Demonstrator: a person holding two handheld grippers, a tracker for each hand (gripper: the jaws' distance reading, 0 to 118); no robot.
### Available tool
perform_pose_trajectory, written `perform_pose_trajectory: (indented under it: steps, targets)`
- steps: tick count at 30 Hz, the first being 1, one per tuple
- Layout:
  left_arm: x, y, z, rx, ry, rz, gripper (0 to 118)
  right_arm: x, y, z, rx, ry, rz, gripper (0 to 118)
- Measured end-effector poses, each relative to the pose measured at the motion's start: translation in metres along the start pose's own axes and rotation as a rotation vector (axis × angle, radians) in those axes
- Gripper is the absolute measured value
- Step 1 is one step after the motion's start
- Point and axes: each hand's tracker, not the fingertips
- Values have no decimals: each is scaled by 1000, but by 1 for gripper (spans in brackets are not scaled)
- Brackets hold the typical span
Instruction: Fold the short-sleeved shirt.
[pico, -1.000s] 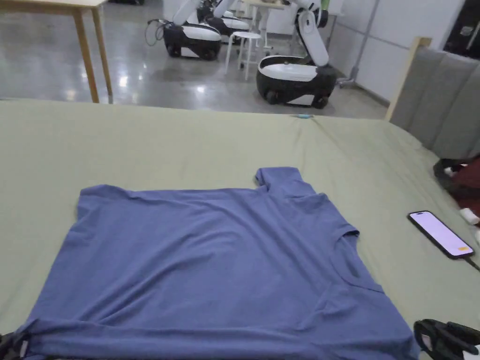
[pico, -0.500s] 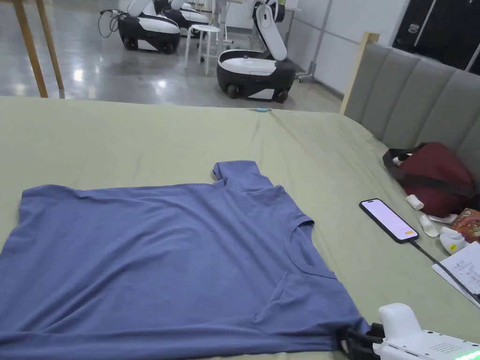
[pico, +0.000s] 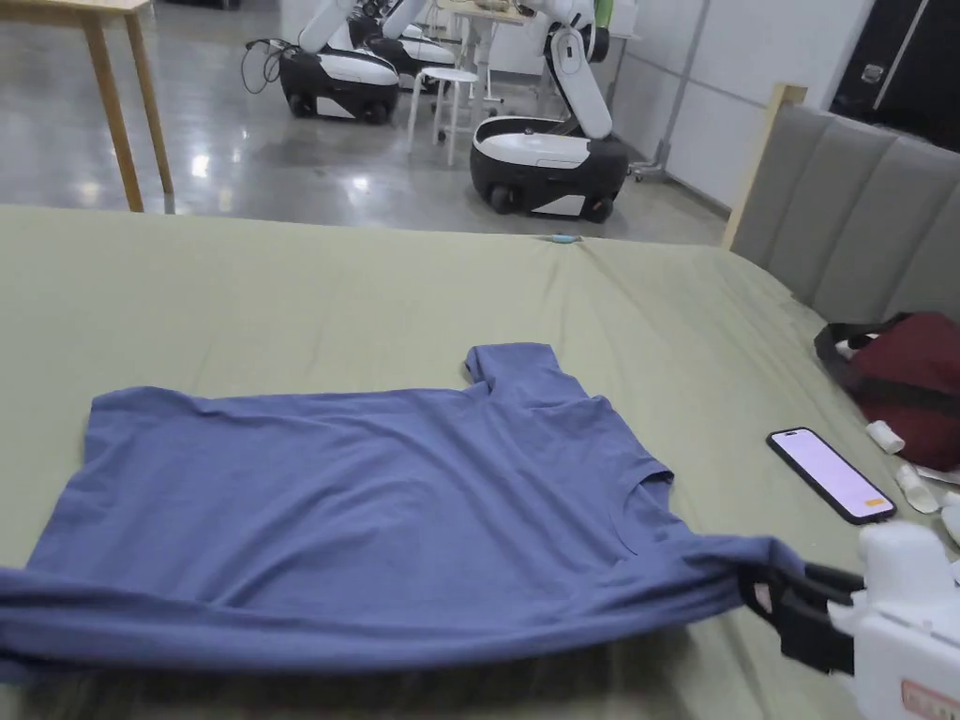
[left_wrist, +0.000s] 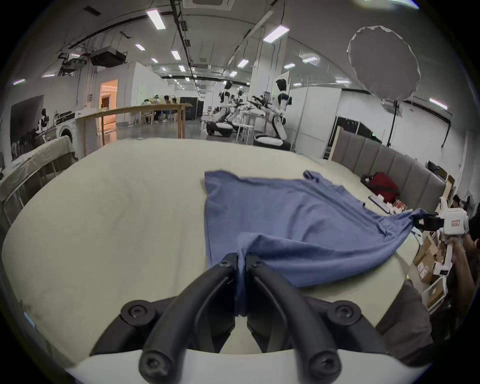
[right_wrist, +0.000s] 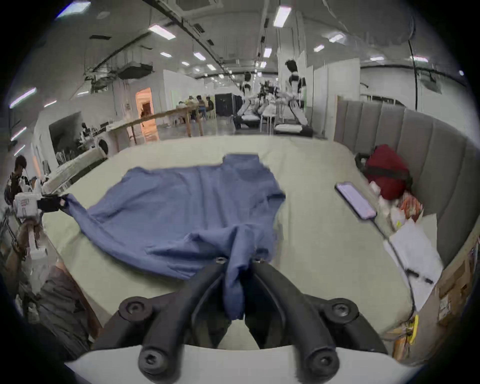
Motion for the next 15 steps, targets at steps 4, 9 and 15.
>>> perform_pose_trajectory:
  steps: [4,9,15]
  targets:
    - [-7,30,-36,5,28,-12,4,4,41,-43,26,-9,5,8]
    - [-25,42,-112,-77,52,28,4,13,63,-138,-34,-54,-14,8]
    - [-30,37,-185,-172,97,45,4,17,57,-241,-188,-125,-36,8]
